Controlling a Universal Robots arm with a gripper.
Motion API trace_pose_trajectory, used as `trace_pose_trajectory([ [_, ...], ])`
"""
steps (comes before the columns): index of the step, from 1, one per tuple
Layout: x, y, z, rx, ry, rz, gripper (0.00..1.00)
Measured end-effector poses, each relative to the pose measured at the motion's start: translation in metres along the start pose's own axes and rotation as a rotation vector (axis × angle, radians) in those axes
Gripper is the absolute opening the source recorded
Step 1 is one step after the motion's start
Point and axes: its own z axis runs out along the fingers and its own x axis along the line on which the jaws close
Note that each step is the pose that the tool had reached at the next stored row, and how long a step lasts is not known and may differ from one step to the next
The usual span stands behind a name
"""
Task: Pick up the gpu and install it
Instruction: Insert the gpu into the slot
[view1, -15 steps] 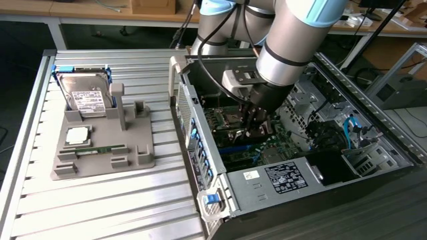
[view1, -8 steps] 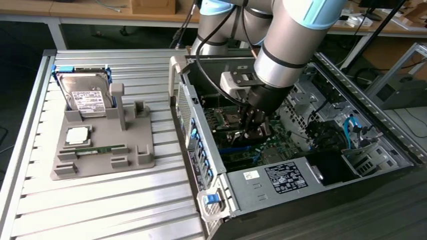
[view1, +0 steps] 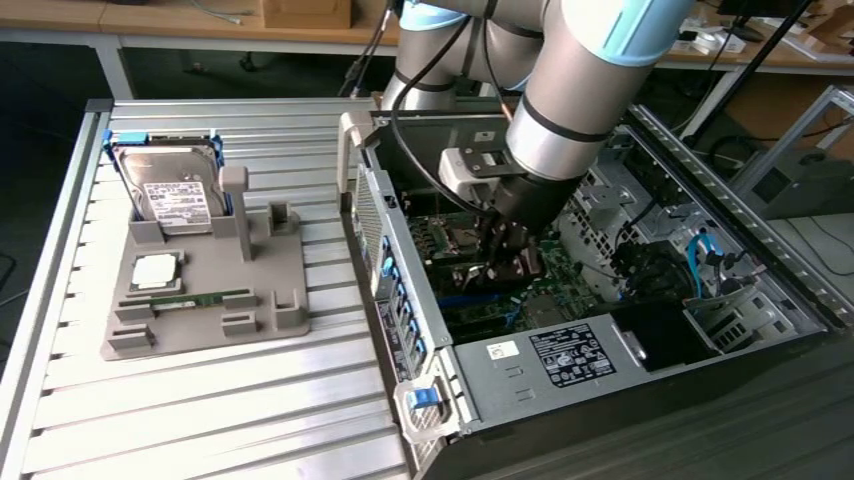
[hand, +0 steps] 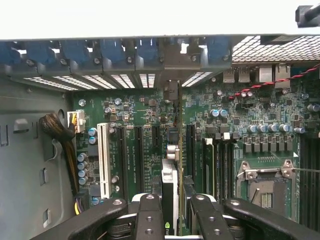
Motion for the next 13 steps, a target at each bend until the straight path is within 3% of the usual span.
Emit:
trace_pose_trajectory([
  [13,-0.0007,-0.0001,0.004,0.0,0.0002,0.0,0.27],
])
